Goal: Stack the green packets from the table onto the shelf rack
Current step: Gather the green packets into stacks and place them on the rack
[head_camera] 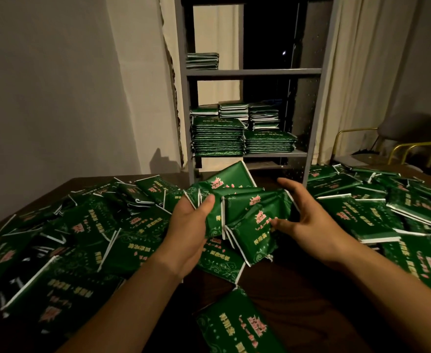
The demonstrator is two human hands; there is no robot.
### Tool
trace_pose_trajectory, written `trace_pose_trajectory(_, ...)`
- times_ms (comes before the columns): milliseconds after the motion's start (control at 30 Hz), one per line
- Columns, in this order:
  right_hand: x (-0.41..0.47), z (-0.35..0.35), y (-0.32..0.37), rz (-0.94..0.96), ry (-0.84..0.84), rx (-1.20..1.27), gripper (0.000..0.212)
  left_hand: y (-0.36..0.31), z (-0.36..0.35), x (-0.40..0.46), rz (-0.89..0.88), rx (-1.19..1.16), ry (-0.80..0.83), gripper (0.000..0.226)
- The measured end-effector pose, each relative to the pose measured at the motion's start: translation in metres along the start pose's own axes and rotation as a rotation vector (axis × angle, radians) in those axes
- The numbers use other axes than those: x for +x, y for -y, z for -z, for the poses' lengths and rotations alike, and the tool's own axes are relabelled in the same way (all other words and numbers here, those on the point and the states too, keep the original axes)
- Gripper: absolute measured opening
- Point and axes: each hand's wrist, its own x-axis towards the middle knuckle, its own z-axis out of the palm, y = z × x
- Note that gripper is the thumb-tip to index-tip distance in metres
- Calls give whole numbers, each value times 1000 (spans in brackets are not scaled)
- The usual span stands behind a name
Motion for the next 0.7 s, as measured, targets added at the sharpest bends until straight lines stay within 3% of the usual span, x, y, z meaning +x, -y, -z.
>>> trace_pose_trajectory(167, -4, -4, 6, -3, -5, -102, 80, -2, -4, -6, 37, -29, 92, 33)
trace_pose_trajectory(267, -3, -12, 5, -8, -16, 42, 70, 4, -4, -11, 10, 299, 174, 84)
trace_pose_trajectory(433, 1, -13, 3, 21, 94, 233, 48, 2, 1, -6, -181, 405, 194, 39)
trace_pose_trajectory(600, 5, -16, 6, 68, -21, 115, 43, -3, 11, 1, -266, 307, 95, 33)
trace_pose_trajectory(700, 3, -33, 3, 88, 29, -64, 58, 0, 10, 2, -240, 238, -17, 39)
